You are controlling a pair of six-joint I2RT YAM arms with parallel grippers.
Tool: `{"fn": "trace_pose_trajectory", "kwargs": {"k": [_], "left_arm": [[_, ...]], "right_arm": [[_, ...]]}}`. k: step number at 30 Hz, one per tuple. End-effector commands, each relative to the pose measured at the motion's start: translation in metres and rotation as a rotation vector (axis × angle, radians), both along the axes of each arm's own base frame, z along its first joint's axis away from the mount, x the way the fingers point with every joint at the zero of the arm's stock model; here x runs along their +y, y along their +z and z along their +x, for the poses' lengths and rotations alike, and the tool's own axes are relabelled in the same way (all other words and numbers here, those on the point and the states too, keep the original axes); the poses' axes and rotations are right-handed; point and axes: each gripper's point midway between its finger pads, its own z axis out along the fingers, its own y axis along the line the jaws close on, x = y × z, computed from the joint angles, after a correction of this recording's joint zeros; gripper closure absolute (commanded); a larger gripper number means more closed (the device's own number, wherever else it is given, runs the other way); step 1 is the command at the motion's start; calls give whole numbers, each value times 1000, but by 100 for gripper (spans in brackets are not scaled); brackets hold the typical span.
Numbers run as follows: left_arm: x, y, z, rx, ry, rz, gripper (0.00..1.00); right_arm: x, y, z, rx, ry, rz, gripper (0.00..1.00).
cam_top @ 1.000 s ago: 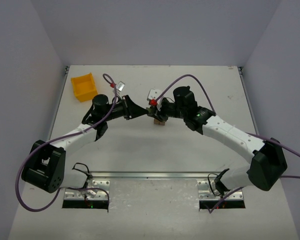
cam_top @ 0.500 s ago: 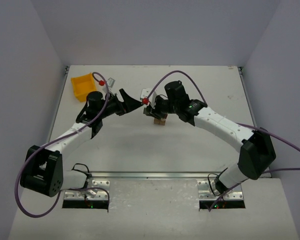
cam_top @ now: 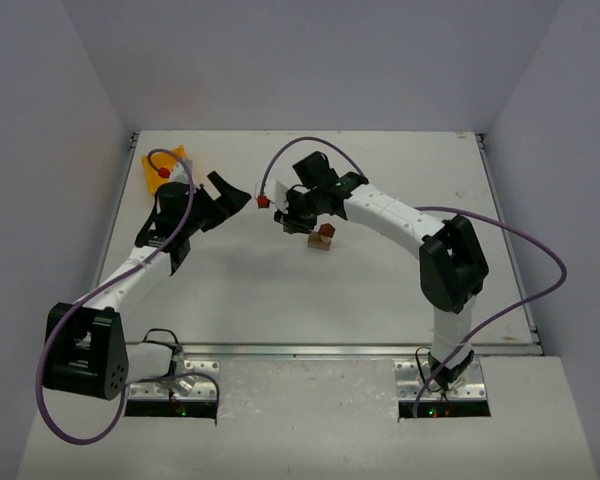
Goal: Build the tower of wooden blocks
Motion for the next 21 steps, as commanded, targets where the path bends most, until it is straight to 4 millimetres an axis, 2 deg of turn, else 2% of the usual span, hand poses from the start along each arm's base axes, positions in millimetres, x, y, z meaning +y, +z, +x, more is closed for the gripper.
{"fn": "trace_pose_trajectory", "kwargs": {"k": [1, 10, 21], "left_arm": [[13, 25, 11, -80, 58, 45, 0], [16, 20, 14, -73, 68, 65, 0], [16, 16, 18, -64, 67, 69, 0]], "right_arm": [[-13, -4, 11, -18, -12, -72, 99], [-31, -29, 17, 25, -40, -176, 96], [-40, -37, 26, 4, -88, -227, 96]]}}
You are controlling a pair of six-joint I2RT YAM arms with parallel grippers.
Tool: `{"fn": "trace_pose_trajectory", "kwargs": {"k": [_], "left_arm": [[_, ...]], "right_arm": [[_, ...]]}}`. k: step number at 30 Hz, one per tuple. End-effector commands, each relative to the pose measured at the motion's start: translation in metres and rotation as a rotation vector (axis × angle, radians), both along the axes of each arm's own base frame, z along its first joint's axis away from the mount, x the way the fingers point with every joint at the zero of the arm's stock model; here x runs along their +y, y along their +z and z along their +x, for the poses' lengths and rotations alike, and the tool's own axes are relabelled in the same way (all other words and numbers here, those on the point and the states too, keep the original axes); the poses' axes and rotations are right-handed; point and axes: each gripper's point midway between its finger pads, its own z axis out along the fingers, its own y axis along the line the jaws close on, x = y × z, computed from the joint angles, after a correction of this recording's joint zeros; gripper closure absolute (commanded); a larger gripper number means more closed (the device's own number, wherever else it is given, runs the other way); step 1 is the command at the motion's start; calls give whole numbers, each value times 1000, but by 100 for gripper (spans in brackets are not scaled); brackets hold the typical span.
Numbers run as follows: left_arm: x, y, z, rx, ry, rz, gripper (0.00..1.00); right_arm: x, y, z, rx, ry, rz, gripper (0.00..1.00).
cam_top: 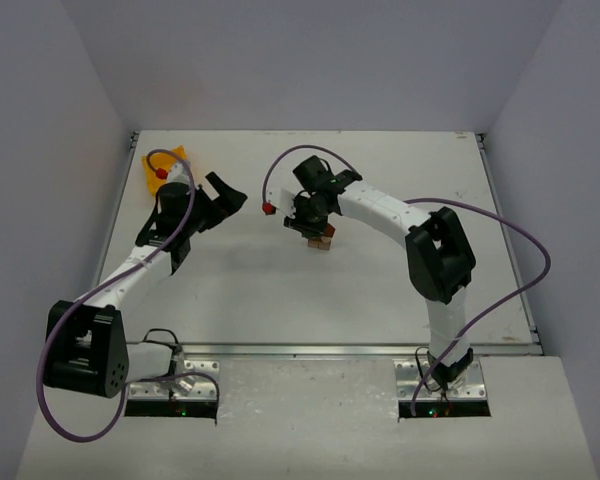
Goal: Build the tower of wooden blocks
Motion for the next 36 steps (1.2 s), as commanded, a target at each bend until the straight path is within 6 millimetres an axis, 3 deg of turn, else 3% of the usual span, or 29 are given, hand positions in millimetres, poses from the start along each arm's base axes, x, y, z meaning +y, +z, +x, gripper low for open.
{"fn": "trace_pose_trajectory", "kwargs": {"k": [1, 16, 36], "left_arm": [[3, 24, 14, -73, 8, 13, 0], [2, 22, 14, -68, 3, 13, 0], [-3, 16, 16, -57, -21, 3, 1]], "right_arm": [[1, 10, 15, -49, -21, -1, 96], [-1, -4, 15, -34, -36, -17, 95], [-1, 1, 16, -29, -72, -17, 96]]}}
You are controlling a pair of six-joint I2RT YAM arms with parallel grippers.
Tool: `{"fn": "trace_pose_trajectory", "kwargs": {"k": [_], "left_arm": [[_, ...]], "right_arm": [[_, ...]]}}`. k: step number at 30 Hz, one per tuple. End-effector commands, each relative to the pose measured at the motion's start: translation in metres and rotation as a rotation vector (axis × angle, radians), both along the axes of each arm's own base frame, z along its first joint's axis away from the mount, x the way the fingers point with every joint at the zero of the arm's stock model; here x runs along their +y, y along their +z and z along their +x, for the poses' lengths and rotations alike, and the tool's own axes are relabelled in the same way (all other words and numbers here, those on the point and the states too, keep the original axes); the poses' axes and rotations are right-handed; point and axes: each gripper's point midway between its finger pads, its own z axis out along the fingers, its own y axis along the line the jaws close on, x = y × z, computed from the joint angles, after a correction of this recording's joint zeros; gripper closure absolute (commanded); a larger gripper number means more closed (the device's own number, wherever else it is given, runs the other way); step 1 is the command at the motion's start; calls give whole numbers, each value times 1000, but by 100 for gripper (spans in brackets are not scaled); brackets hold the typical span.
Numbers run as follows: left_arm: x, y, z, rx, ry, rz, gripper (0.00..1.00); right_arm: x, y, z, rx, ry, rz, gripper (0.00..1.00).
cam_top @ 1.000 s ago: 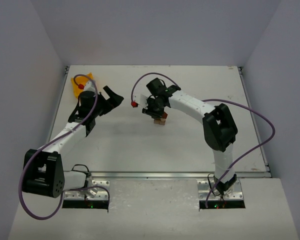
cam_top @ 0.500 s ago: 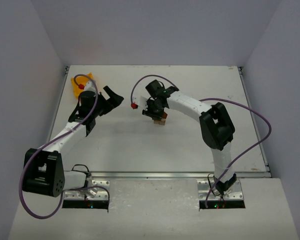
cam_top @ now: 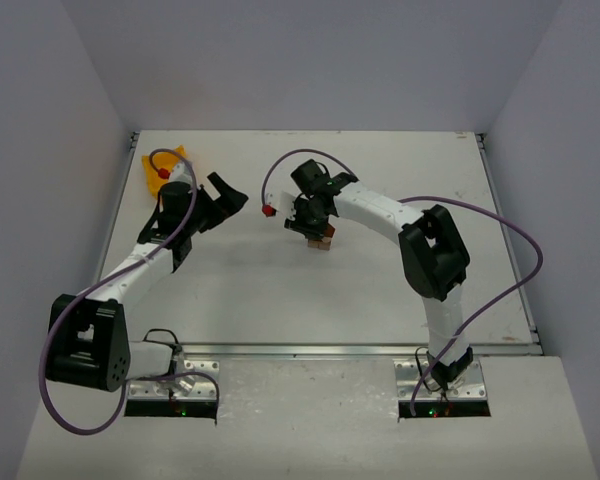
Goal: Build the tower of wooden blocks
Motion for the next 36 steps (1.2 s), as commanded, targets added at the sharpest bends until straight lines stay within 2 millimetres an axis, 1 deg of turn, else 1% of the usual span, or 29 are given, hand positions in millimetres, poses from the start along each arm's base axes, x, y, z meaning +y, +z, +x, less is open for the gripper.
{"fn": "trace_pose_trajectory", "kwargs": {"k": [1, 8, 11, 29, 36], "left_arm": [[-1, 24, 13, -77, -15, 1, 1], [-2, 24, 13, -81, -20, 1, 1], [-3, 23, 13, -76, -22, -1, 1], [-3, 21, 14, -75, -26, 0, 1], [-4, 21, 14, -76, -28, 0, 1]], "right_arm": [[8, 19, 9, -28, -14, 44, 96], [8, 23, 6, -8, -33, 49, 96], [8, 25, 7, -11, -46, 50, 96], [6, 15, 7, 6, -53, 30, 95], [4, 11, 7, 7, -58, 17, 93]]}}
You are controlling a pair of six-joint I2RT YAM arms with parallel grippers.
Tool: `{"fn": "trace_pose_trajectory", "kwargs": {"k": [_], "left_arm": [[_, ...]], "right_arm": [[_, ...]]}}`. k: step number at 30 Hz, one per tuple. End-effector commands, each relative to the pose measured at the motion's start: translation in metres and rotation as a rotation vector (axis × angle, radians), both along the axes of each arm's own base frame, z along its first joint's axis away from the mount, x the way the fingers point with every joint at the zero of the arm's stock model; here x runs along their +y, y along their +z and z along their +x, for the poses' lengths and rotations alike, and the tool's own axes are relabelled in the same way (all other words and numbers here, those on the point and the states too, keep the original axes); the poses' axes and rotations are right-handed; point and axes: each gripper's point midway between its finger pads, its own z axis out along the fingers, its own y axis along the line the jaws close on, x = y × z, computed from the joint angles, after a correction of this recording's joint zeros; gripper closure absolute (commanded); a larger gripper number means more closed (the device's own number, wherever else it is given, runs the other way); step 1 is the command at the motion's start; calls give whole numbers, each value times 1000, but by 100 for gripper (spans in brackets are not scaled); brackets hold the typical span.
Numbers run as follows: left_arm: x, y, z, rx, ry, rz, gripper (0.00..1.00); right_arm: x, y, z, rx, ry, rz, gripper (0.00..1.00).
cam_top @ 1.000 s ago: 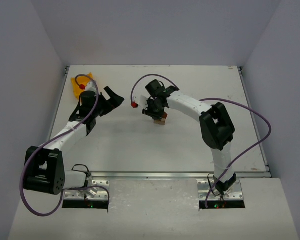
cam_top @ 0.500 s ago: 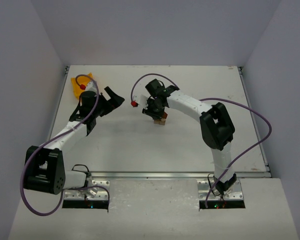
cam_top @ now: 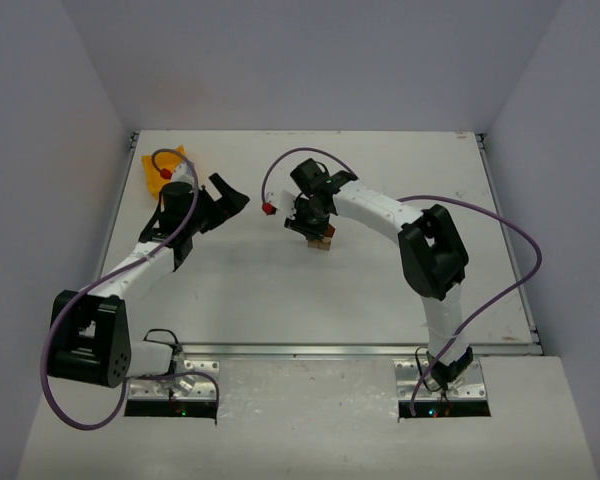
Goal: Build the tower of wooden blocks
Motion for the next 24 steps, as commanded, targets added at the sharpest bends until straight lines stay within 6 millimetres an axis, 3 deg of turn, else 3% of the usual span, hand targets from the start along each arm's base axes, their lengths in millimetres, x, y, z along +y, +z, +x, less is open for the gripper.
{"fn": "trace_pose_trajectory", "kwargs": {"k": [1, 24], "left_arm": [[-1, 27, 14, -88, -13, 1, 1], [-3, 24, 14, -84, -21, -4, 2]], "right_arm": [[5, 10, 12, -33, -17, 22, 93], [1, 7, 12, -42, -22, 2, 94]]}}
